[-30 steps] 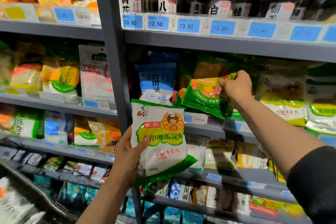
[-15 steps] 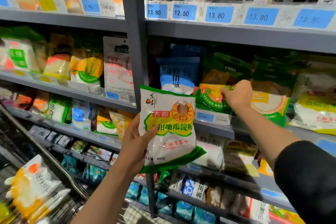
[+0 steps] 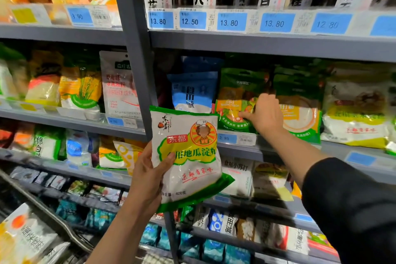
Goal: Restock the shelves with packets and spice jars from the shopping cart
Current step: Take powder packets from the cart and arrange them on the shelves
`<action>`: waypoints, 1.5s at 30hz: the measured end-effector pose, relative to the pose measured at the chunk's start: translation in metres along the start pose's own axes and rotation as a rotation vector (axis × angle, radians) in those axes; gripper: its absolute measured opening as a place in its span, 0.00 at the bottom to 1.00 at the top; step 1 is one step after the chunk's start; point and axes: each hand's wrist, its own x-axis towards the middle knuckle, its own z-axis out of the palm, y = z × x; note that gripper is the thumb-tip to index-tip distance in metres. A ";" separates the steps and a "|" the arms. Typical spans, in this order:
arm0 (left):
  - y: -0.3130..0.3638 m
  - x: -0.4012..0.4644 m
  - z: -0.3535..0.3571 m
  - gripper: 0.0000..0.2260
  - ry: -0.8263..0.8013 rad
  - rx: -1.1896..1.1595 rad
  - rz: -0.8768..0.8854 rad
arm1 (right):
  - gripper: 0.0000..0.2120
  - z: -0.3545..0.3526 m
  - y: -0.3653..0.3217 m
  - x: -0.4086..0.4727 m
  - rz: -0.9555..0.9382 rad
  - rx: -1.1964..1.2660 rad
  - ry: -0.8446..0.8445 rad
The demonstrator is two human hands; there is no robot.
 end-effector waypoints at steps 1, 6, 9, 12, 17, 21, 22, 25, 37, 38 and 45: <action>-0.001 -0.001 0.000 0.19 -0.006 -0.002 -0.002 | 0.35 0.001 0.000 -0.006 -0.011 -0.048 0.081; -0.002 -0.003 -0.002 0.20 -0.017 0.001 -0.025 | 0.42 0.011 0.002 -0.021 -0.085 -0.102 0.342; -0.005 -0.002 0.000 0.20 -0.028 0.001 -0.031 | 0.32 0.010 0.002 -0.015 -0.117 -0.020 0.272; -0.007 -0.001 0.007 0.21 -0.046 0.004 -0.039 | 0.19 0.016 0.005 -0.007 -0.316 -0.113 0.065; -0.011 0.005 0.032 0.23 -0.108 0.031 -0.042 | 0.20 0.001 0.016 -0.014 -0.234 0.150 -0.146; -0.019 0.014 0.078 0.26 -0.211 -0.034 -0.069 | 0.19 -0.048 0.041 -0.053 0.121 0.941 -0.175; -0.024 0.016 0.095 0.23 -0.222 -0.063 -0.093 | 0.20 -0.061 0.052 -0.063 0.247 1.181 -0.285; -0.040 0.019 0.153 0.18 -0.307 -0.085 -0.150 | 0.22 -0.093 0.105 -0.085 0.313 1.418 -0.462; -0.123 0.000 0.368 0.26 -0.733 0.077 -0.177 | 0.14 -0.179 0.281 -0.087 0.399 1.053 0.277; -0.124 0.002 0.380 0.27 -0.757 0.109 -0.162 | 0.14 -0.187 0.290 -0.081 0.387 1.023 0.315; -0.134 0.028 0.439 0.40 -0.777 0.297 -0.059 | 0.13 -0.203 0.344 -0.026 0.312 0.862 0.389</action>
